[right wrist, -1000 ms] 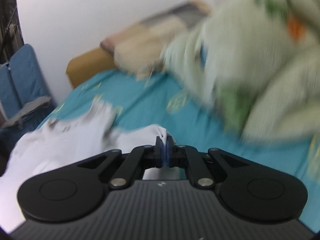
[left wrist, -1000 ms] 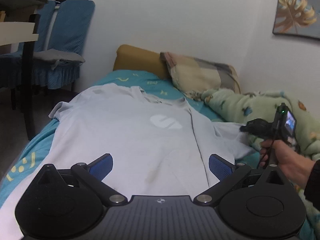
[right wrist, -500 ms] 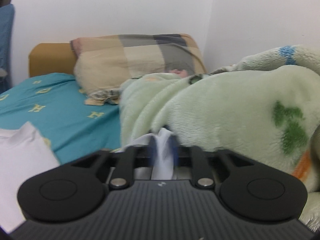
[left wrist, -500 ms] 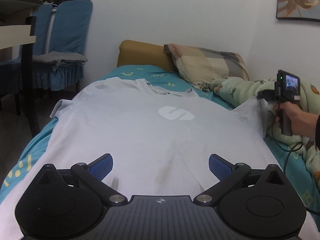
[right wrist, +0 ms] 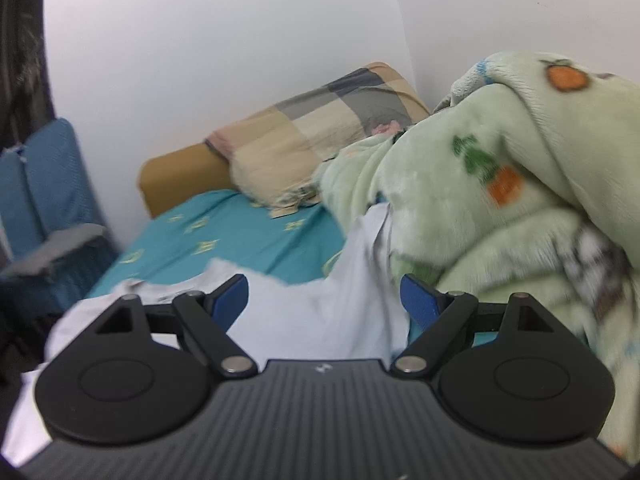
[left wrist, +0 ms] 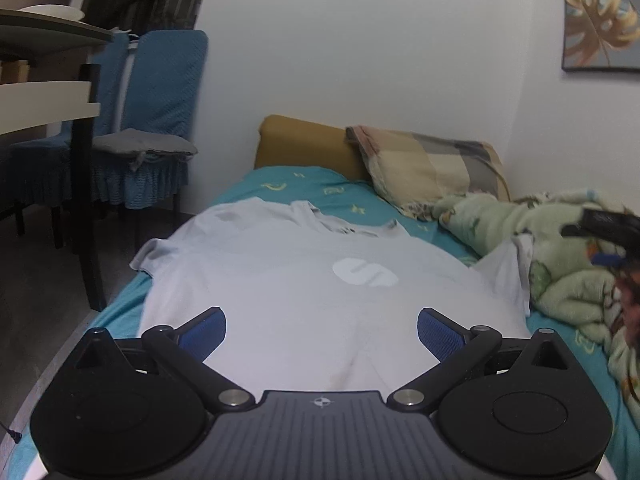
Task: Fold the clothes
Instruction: 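Lay the sleeve across the shirt body and open the right gripper, then move the right gripper to the shirt side edge beside the blanket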
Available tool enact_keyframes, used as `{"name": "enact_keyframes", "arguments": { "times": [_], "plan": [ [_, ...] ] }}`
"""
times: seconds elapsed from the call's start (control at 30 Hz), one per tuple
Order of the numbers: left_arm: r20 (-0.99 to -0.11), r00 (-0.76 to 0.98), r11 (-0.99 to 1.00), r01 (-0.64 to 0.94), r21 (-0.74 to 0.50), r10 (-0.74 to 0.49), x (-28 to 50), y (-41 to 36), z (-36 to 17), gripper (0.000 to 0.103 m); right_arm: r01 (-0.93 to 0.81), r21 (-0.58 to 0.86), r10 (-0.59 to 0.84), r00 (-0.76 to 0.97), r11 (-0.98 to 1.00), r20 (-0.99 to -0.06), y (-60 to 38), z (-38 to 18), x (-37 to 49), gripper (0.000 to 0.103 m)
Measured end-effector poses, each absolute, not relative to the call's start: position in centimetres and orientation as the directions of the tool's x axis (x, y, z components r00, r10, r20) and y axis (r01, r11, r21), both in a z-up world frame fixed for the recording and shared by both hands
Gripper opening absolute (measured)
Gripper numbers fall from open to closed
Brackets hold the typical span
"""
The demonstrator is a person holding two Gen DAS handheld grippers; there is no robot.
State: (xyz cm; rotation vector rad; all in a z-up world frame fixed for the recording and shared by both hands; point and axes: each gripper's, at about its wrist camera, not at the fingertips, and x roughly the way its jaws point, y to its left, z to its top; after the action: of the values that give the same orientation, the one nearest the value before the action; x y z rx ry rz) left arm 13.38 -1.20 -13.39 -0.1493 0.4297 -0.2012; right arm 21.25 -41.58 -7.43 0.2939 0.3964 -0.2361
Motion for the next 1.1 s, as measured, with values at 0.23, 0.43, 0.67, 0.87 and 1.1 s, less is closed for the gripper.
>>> {"name": "enact_keyframes", "arguments": {
  "times": [0.23, 0.43, 0.67, 0.87, 1.1],
  "plan": [
    [-0.358, 0.908, 0.974, 0.178, -0.139, -0.217, 9.7, -0.9, -10.2, 0.103, 0.24, 0.316, -0.084, 0.896, 0.918, -0.436, -36.8, -5.1, 12.0, 0.084],
    [-0.34, 0.918, 0.977, 0.164, -0.135, -0.201, 7.4, 0.1, -8.7, 0.103, 0.18, 0.273, -0.052, 0.906, 0.945, -0.42, -32.8, -6.0, 6.9, 0.084],
    [-0.362, 0.919, 0.984, 0.113, -0.139, -0.157, 7.0, 0.7, -8.6, 0.103, 0.157, 0.281, -0.025, 0.906, 0.947, -0.422, -31.7, -6.3, 6.1, 0.084],
    [-0.379, 0.913, 0.986, 0.111, -0.124, -0.15, 6.9, 0.4, -8.7, 0.103, 0.225, 0.392, -0.017, 0.884, 0.892, -0.467, -33.7, -7.5, 6.4, 0.084],
    [-0.424, 0.892, 0.987, 0.117, -0.112, -0.155, 7.5, -0.2, -9.6, 0.103, 0.361, 0.615, 0.022, 0.851, 0.701, -0.524, -40.2, -9.3, 10.4, 0.064]
  ]
}}
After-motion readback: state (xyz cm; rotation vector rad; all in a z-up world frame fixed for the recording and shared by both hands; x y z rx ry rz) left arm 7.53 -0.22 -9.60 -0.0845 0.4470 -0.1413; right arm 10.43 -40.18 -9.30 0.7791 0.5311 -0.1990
